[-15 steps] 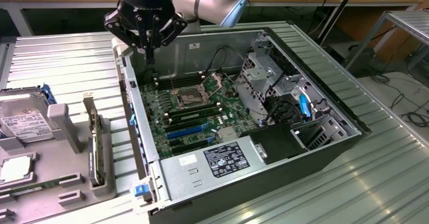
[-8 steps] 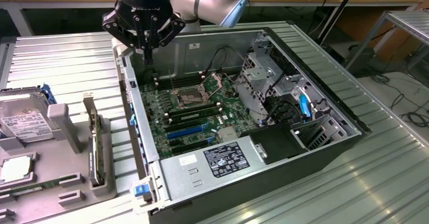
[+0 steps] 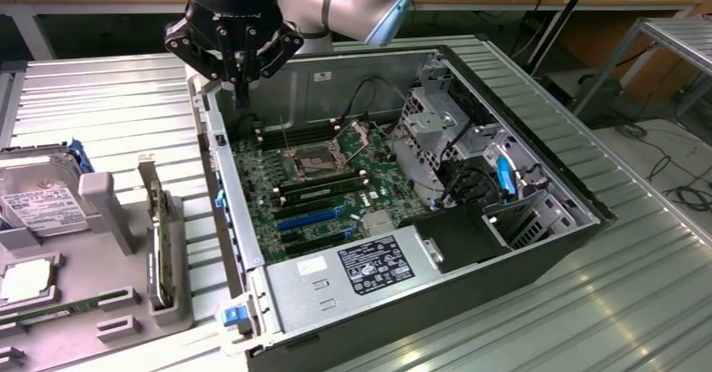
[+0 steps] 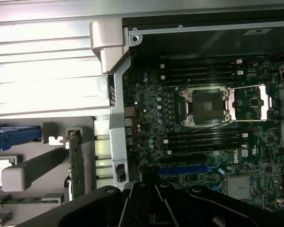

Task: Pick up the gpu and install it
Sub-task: 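Reach for the gpu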

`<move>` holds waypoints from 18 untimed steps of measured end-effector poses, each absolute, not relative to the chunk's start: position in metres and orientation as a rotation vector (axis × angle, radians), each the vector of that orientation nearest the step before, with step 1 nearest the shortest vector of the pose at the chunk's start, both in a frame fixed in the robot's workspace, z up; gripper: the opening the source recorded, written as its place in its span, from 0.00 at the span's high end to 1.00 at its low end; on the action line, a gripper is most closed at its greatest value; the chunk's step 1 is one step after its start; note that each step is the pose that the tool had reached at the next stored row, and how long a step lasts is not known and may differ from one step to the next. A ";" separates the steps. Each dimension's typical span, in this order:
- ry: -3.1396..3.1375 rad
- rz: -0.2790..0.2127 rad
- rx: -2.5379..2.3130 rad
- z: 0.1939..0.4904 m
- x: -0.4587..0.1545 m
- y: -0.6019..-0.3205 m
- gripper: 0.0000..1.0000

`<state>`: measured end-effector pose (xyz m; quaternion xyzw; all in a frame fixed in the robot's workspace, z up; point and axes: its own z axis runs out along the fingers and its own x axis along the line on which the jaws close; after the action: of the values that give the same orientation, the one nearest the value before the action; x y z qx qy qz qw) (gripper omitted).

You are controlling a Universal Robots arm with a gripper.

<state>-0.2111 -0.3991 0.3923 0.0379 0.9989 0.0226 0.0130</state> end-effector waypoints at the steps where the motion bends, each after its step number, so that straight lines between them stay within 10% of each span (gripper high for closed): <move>1: 3.112 0.070 0.118 0.392 -0.212 -0.399 0.89; 18: 3.112 0.070 0.118 0.391 -0.222 -0.399 0.89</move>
<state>-0.2223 -0.3991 0.3912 0.0379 0.9989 0.0226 0.0130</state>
